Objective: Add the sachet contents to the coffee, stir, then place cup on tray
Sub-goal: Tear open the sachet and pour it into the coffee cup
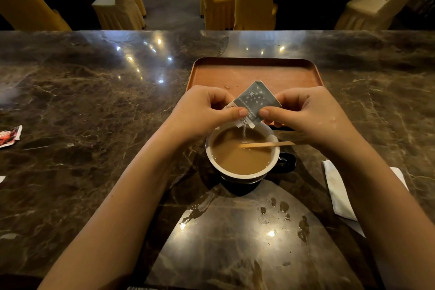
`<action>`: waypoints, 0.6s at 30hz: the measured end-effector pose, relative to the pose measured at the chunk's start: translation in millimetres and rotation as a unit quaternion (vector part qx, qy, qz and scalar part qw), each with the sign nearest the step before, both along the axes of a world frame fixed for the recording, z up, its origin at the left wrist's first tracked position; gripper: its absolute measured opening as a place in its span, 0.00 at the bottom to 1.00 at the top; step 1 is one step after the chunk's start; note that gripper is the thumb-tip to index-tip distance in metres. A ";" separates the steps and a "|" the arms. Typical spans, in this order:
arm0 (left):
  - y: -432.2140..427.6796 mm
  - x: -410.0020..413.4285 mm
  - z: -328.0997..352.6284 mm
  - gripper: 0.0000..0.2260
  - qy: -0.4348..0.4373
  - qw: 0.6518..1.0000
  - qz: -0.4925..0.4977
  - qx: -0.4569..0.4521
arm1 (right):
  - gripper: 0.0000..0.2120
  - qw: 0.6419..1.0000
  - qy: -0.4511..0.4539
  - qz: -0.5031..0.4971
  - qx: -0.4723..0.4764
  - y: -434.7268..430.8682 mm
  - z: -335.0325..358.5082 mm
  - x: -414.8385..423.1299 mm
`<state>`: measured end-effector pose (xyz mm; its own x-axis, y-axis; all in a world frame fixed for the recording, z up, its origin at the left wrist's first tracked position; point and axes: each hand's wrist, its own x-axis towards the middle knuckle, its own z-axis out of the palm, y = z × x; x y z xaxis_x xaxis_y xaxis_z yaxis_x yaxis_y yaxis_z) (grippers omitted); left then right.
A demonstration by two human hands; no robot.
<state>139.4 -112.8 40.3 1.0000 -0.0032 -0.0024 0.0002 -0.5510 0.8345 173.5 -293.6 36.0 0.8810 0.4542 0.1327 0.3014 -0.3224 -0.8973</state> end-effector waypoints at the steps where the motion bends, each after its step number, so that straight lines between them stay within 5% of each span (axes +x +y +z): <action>1: -0.1 -0.3 0.3 0.07 0.002 1.000 -0.003 0.000 | 0.02 1.000 -0.001 -0.002 0.001 0.1 0.0 0.0; 18: 0.8 -0.5 0.4 0.09 -0.006 1.000 -0.007 0.005 | 0.02 1.000 0.012 -0.016 0.005 0.3 -2.4 2.2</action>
<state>138.9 -112.0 40.7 0.9998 -0.0175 0.0099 -0.0180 -0.5600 0.8283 175.8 -293.3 33.6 0.8981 0.4242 0.1160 0.2699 -0.3234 -0.9070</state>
